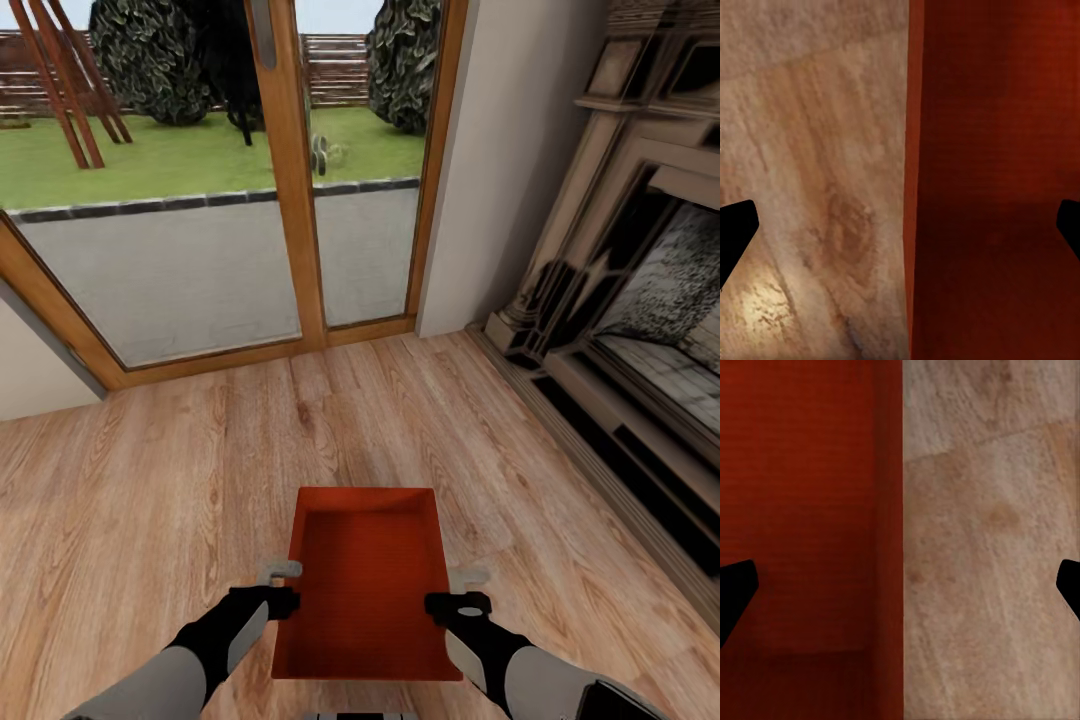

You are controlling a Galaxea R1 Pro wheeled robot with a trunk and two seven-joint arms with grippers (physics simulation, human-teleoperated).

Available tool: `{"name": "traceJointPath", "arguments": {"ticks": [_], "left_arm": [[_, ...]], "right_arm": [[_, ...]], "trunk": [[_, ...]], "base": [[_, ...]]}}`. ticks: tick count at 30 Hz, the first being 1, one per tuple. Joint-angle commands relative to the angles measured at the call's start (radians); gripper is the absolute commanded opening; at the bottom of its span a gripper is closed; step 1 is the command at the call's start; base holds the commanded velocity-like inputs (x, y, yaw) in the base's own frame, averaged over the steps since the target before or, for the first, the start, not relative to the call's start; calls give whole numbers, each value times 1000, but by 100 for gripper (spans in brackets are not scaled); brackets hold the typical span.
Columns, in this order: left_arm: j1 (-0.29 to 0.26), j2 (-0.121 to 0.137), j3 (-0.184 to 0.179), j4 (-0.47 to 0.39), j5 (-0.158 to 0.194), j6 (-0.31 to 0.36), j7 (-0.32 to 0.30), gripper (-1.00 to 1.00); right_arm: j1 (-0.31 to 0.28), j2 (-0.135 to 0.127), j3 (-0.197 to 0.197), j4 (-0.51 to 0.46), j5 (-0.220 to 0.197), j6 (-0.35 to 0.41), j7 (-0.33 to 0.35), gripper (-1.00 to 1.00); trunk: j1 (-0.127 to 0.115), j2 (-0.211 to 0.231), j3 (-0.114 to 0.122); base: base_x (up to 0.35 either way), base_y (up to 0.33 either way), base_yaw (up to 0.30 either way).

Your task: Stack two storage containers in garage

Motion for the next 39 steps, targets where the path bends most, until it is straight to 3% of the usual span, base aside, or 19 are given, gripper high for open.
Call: {"name": "traceJointPath", "arguments": {"ticks": [1, 9, 24, 39], "left_arm": [[-9, 1, -8, -1, 11, 4, 8, 100], [-38, -4, -8, 0, 10, 2, 7, 100], [-51, -26, -8, 0, 10, -20, 7, 100], [-51, -26, -8, 1, 12, -20, 7, 100]], "right_arm": [[-3, 0, 8, 0, -10, -4, -2, 100], [-10, 1, 7, -1, 22, -8, 1, 100], [-10, 4, 8, -9, 25, -16, 1, 100], [-9, 7, 7, -31, 27, -14, -5, 100]], "trunk": [[0, 0, -1], [0, 0, -1], [0, 0, -1], [0, 0, -1]], "base": [[0, 0, 0], [0, 0, 0], [0, 0, 0], [0, 0, 0]]}}
